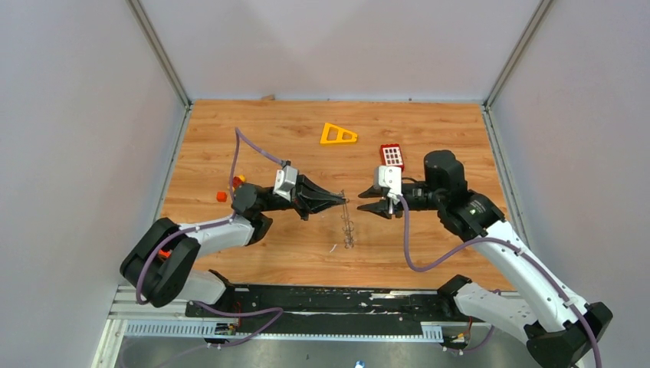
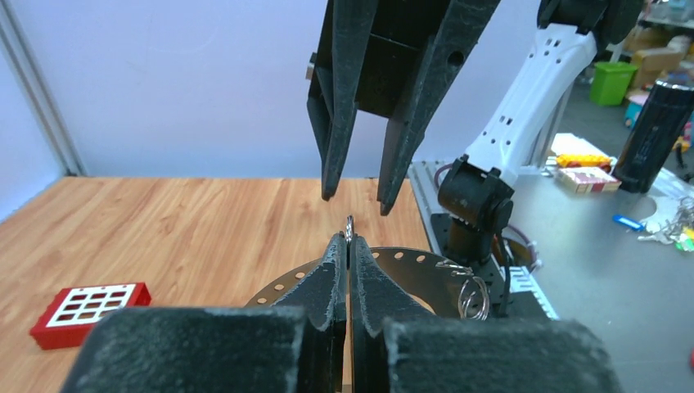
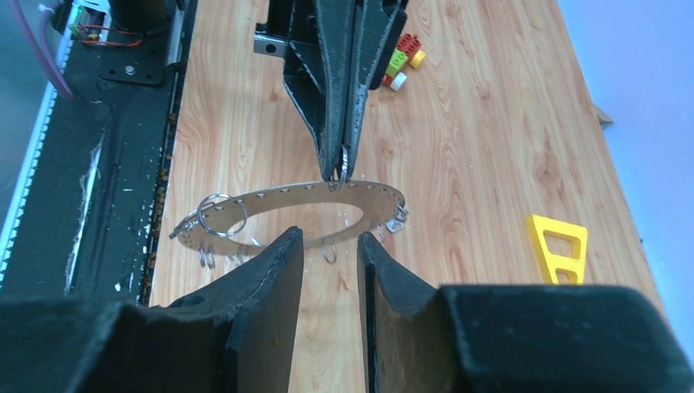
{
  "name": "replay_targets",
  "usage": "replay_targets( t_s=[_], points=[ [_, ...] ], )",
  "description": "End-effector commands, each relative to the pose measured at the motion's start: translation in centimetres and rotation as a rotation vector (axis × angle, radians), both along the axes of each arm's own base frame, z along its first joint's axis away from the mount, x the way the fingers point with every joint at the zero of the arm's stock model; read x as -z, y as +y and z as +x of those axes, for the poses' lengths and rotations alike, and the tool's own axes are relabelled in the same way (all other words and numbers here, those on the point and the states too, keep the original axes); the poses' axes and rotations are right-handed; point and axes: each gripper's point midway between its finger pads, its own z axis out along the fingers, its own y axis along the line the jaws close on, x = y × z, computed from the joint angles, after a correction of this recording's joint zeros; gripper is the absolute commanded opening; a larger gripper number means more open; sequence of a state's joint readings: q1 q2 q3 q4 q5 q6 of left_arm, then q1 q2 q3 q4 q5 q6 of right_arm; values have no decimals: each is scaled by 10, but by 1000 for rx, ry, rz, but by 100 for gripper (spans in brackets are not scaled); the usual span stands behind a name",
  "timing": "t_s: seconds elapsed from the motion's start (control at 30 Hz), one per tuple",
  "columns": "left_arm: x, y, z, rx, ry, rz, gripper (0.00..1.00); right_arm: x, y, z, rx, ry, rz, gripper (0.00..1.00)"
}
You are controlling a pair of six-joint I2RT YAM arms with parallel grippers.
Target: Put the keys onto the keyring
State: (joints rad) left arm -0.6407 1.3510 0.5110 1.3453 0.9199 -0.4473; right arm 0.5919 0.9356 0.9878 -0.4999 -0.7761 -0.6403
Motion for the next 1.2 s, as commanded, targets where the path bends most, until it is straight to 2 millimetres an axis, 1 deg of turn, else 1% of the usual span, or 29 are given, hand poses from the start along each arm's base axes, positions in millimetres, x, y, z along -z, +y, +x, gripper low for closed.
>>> replay_targets(
  t_s=[0.0, 0.1, 0.27, 0.43, 0.63, 0.73, 0.9, 0.97, 1.07, 1.17],
  points=[
    [-33, 6, -11, 27, -40, -142, 0, -13, 9, -4, -63, 11, 51, 31],
    [-28, 4, -11, 31, -30, -132, 0, -11, 13, -1, -67, 30, 49, 30],
    [-26, 1, -12, 37, -31, -128, 0, -8, 19, 2, -87, 63, 47, 30],
    [-20, 0, -13, 44, -30, -114, 0, -9, 24, 6, -94, 86, 51, 28],
    [-19, 0, -12, 43, -35, -113, 0, -12, 28, 2, -130, 111, 62, 26],
    [-19, -1, -12, 43, -35, -113, 0, -10, 29, 2, -132, 118, 61, 21],
    [-18, -1, -12, 44, -38, -110, 0, -9, 30, 2, -137, 123, 66, 1],
    [-16, -1, -12, 43, -48, -107, 0, -11, 30, 1, -137, 117, 69, 0],
    [-8, -2, -9, 28, -63, -87, 0, -15, 29, 1, -134, 105, 74, 0],
    [-2, -3, -5, 7, -85, -65, 0, -13, 27, 5, -108, 100, 54, 0]
  ],
)
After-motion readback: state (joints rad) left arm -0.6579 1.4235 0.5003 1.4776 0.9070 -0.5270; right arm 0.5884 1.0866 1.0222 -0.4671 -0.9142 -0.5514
